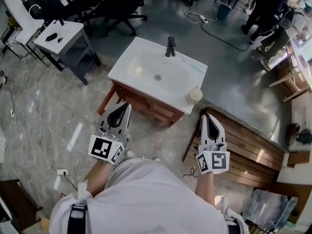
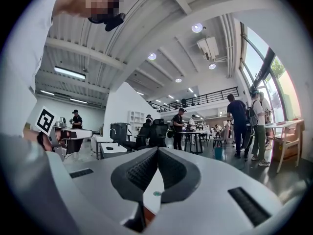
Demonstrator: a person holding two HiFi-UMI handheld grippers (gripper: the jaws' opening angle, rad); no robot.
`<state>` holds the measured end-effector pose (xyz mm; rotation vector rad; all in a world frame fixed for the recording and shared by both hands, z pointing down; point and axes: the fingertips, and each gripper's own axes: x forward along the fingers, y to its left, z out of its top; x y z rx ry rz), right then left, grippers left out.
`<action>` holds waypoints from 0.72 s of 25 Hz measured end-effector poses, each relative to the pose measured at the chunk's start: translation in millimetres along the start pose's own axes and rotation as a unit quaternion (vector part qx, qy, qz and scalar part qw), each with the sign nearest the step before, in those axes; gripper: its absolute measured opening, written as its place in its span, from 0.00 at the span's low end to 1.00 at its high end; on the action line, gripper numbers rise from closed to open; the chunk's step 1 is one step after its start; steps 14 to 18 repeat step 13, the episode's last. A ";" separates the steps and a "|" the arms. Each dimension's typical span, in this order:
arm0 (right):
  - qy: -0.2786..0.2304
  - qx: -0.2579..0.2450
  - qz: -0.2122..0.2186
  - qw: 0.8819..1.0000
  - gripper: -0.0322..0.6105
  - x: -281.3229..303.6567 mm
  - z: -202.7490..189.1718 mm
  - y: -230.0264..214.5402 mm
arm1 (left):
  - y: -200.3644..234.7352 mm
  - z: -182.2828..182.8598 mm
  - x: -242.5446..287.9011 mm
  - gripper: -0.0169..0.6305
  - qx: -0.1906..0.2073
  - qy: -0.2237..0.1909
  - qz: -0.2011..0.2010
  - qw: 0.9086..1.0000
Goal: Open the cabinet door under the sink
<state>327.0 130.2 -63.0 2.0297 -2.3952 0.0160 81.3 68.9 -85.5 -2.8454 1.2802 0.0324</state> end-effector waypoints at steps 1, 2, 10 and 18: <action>0.000 0.001 -0.002 1.000 0.10 0.6 -0.2 -1.1 | -0.5 0.5 1.6 0.05 -0.005 -0.001 -0.002 1.000; 0.000 0.001 -0.003 1.000 0.10 1.4 0.2 -1.6 | -0.9 1.2 3.1 0.05 -0.010 -0.002 -0.005 1.000; -0.010 0.002 -0.007 1.000 0.10 6.5 8.3 -2.2 | -1.9 12.9 10.5 0.05 -0.008 -0.012 -0.011 1.000; -0.021 0.002 -0.010 1.000 0.10 7.9 16.5 -7.4 | 2.8 22.2 13.1 0.05 -0.003 -0.023 -0.001 1.000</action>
